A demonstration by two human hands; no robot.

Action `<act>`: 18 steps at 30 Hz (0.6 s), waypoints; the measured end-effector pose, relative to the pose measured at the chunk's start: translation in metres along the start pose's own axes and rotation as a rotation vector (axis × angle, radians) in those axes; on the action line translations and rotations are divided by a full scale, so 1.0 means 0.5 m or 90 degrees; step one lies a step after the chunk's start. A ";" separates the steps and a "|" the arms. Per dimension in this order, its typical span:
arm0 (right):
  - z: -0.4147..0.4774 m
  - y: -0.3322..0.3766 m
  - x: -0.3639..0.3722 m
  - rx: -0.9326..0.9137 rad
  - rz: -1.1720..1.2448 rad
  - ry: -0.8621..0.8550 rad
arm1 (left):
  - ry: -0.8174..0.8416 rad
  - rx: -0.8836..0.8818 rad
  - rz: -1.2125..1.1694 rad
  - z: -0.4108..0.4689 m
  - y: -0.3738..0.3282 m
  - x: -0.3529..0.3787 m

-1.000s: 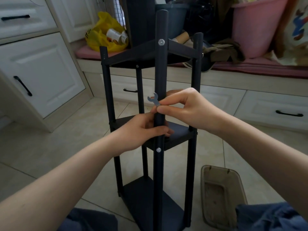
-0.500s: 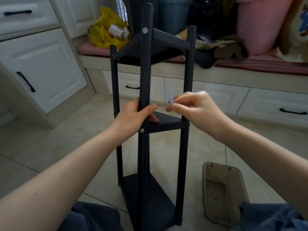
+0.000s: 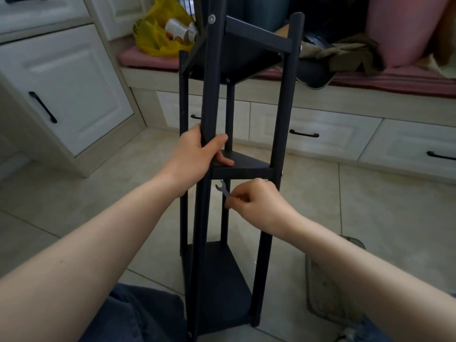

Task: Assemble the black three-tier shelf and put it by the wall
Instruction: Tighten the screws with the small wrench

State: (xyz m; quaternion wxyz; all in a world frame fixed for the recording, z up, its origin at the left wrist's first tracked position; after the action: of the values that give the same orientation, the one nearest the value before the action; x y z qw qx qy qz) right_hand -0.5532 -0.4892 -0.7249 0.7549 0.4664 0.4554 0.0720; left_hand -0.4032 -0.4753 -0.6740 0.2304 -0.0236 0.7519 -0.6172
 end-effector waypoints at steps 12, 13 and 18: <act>-0.009 0.011 0.040 0.002 0.057 -0.133 | -0.095 0.044 0.007 -0.006 0.015 0.000; -0.014 0.012 0.042 -0.002 0.057 -0.138 | -0.097 0.044 -0.011 -0.006 0.016 0.002; -0.042 0.007 0.053 -0.013 0.031 -0.178 | -0.088 0.031 -0.075 -0.005 0.024 0.021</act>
State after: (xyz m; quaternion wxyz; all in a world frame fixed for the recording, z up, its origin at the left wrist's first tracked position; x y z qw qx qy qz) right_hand -0.5527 -0.4596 -0.7417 0.8137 0.4752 0.3336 0.0293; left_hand -0.4105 -0.4734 -0.6881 0.2458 -0.1047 0.7162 -0.6447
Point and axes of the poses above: each hand's wrist, its own z-axis towards the middle knuckle, its own x-axis out of the palm, y = z × x, the point moved 4 cm from there along z, towards the middle knuckle, and after that the axes turned 15 degrees about -x, right-handed, at the moved point
